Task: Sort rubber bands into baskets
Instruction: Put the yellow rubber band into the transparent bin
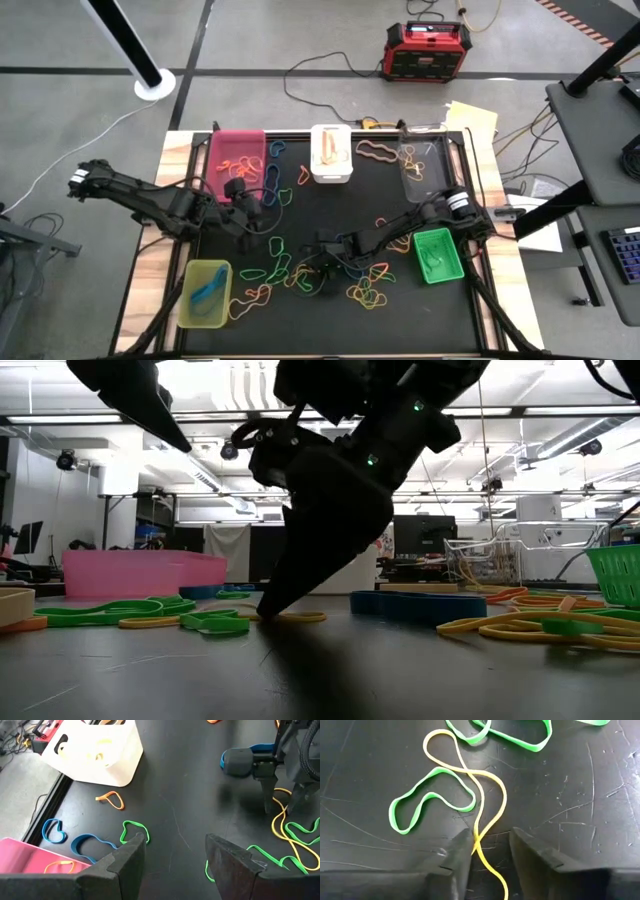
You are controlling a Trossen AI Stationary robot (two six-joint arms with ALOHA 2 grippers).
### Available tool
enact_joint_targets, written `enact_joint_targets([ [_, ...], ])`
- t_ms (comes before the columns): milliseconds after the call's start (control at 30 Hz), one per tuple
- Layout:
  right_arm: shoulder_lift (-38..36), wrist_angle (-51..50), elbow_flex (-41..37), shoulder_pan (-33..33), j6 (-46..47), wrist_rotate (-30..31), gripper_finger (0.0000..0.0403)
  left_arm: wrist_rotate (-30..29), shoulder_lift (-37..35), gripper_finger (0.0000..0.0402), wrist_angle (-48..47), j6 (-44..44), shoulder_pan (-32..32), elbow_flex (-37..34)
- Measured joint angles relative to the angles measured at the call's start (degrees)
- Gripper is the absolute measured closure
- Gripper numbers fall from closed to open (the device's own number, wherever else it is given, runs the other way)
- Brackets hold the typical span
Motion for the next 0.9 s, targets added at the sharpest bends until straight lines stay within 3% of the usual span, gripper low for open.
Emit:
enact_joint_targets([
  [233,3.16,0.47,0.04,-0.09,-1.0,0.27,0.0382,-0.03,0.04,0.0213,0.02,0.19,0.0,-0.04],
  [500,-2.17,-0.74,-0.43,0.04,-4.7,3.4,0.0394,-3.35,0.07,0.0213,0.01,0.66,0.04,-0.04],
  [900,-19.97,-6.79,-2.28,-2.52,-14.39,14.92,0.0394,-3.56,0.17,0.0212,1.91,3.3,0.04,-0.06],
])
